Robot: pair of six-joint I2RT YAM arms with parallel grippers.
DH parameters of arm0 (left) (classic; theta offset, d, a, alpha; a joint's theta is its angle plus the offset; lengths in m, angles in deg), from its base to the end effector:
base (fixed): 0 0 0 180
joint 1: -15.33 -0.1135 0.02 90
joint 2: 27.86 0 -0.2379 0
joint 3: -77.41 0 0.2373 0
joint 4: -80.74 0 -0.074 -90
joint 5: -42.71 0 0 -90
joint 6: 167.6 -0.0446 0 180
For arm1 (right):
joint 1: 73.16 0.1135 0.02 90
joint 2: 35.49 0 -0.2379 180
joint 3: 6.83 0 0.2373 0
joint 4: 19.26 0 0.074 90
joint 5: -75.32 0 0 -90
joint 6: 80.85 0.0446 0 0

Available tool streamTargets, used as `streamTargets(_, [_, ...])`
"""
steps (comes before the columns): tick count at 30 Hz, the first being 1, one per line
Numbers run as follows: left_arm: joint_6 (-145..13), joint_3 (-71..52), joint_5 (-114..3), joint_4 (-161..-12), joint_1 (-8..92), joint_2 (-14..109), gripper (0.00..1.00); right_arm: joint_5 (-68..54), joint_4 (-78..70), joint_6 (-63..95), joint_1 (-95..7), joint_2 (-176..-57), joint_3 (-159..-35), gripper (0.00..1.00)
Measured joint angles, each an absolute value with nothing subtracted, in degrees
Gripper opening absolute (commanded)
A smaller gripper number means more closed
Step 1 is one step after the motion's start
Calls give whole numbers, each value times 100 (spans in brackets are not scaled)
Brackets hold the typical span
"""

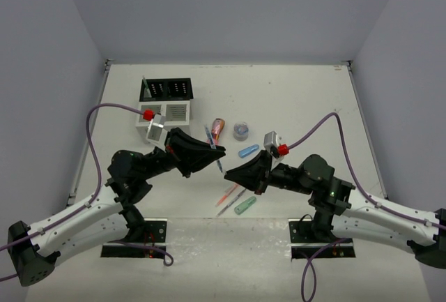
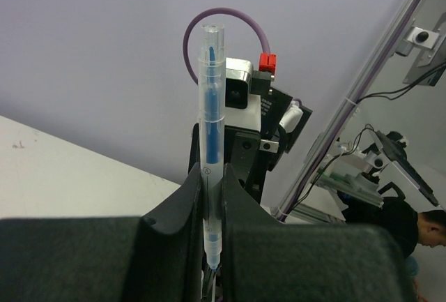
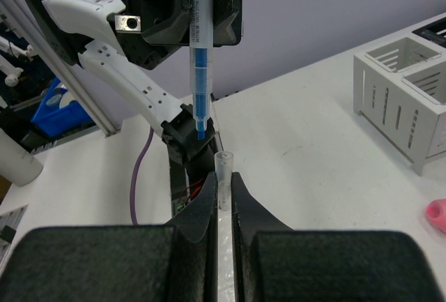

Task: Sort the stationery into containers
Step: Close the pen cap on the pen.

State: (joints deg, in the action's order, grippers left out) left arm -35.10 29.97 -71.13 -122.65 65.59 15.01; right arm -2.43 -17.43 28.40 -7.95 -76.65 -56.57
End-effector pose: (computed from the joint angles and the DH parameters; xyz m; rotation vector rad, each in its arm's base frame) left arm 0.1035 -0.1527 0.3481 0.5093 1.1869 -1.6446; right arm 0.0720 0.1786 0.3193 -0.8002 1.3936 1.3334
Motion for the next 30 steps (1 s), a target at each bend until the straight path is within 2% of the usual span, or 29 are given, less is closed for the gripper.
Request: streamTargets(30, [-3539,2997,-7111,-12348,6559,1635,0,-134,-1756,3060,-795,-7673,-5716,0])
